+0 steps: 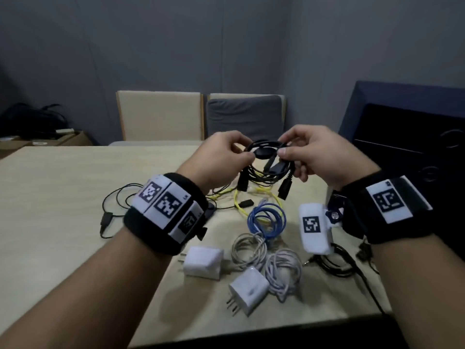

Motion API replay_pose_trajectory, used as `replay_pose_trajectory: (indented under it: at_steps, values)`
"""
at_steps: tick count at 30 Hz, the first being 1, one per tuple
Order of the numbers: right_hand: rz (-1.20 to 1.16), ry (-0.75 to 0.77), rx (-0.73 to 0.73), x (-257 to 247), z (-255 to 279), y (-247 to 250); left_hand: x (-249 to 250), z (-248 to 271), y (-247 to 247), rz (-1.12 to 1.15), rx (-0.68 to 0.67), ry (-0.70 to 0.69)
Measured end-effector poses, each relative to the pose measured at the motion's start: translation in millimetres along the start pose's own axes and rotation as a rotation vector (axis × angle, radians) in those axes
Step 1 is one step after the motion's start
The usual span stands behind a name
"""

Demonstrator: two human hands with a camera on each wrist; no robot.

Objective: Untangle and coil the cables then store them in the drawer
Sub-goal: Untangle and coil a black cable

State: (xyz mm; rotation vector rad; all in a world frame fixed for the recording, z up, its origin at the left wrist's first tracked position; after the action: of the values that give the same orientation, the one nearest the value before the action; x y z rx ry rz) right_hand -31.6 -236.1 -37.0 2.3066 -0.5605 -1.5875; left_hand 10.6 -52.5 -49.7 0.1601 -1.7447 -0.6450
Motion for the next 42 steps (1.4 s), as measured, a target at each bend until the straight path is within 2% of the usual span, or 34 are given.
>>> replay_pose_trajectory:
  at_steps: [5,11,17,22,27,33,37,42]
  values:
    - [0.106,-0.196,0.060,39,30,43,24,-9,-59,-0.375,-0.200,0.016]
    - [0.185,-0.409,0.084,87,51,58,35,-14,-124,-0.745,-0.304,0.017]
    - [0.252,-0.503,0.097,121,62,44,28,-16,-155,-0.950,-0.409,0.083]
    - [0.245,-0.579,0.059,129,69,41,21,-15,-162,-0.951,-0.494,0.113]
    - [0.243,-0.583,0.093,128,74,52,23,-10,-146,-0.849,-0.479,0.094]
    - [0.223,-0.533,0.114,93,74,64,25,9,-94,-0.661,-0.383,0.049]
    - [0.233,-0.449,0.105,64,68,60,16,28,-44,-0.625,-0.322,0.084]
    - [0.206,-0.364,0.043,31,53,33,-13,44,11,-0.641,-0.246,0.193]
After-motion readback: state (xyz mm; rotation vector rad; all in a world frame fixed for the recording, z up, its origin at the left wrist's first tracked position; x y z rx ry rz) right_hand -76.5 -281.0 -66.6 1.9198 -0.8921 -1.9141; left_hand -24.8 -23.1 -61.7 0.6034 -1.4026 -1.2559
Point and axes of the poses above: each hand's wrist, its own z-axis away from the middle knuckle, its own y-axis out of the back of the hand, x = y × z, the point moved 1 cm from there along -z, towards the middle knuckle, and after that the axes turned 9 degrees about y, right-handed, at the moved point
